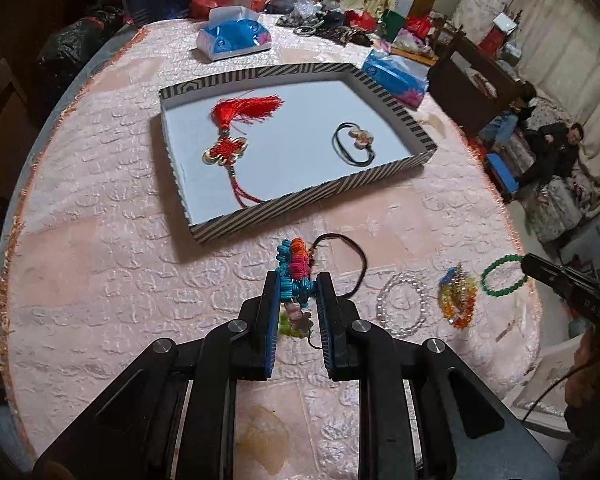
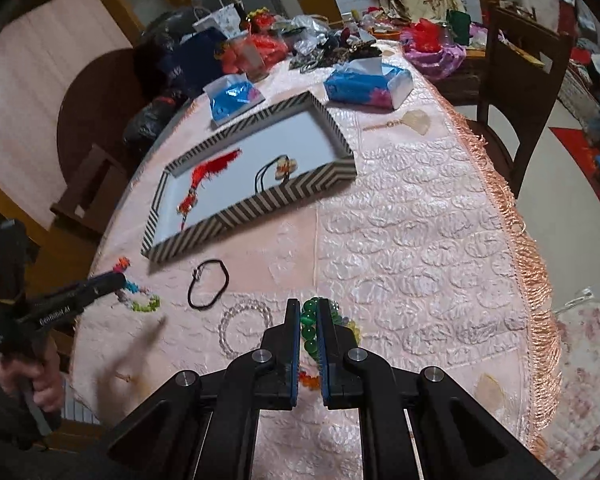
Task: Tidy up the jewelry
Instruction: 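Lift the beaded strand with the left gripper while the right gripper grasps the green bead bracelet, then carry both held pieces into the tray and lower them beside the tassel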
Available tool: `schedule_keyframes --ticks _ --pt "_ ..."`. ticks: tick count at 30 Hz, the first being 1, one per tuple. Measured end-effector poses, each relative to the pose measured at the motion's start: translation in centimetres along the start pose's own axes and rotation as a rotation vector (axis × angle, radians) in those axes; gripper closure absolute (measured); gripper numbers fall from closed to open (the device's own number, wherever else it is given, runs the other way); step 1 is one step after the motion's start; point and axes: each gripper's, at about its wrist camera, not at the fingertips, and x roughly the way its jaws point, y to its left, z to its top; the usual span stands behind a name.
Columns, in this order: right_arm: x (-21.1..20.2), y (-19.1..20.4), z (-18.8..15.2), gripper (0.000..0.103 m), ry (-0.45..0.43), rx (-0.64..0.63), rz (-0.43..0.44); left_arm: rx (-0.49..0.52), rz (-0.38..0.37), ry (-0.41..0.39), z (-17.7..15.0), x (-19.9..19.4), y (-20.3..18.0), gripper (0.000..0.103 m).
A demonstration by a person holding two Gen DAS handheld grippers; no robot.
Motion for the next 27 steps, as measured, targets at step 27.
schedule_keyframes --ticks 27 --pt "-1.9 2.6 1.3 0.096 -0.069 -0.144 -0.053 0.021 0.116 -0.032 1.7 -0.9 -2.2 0.087"
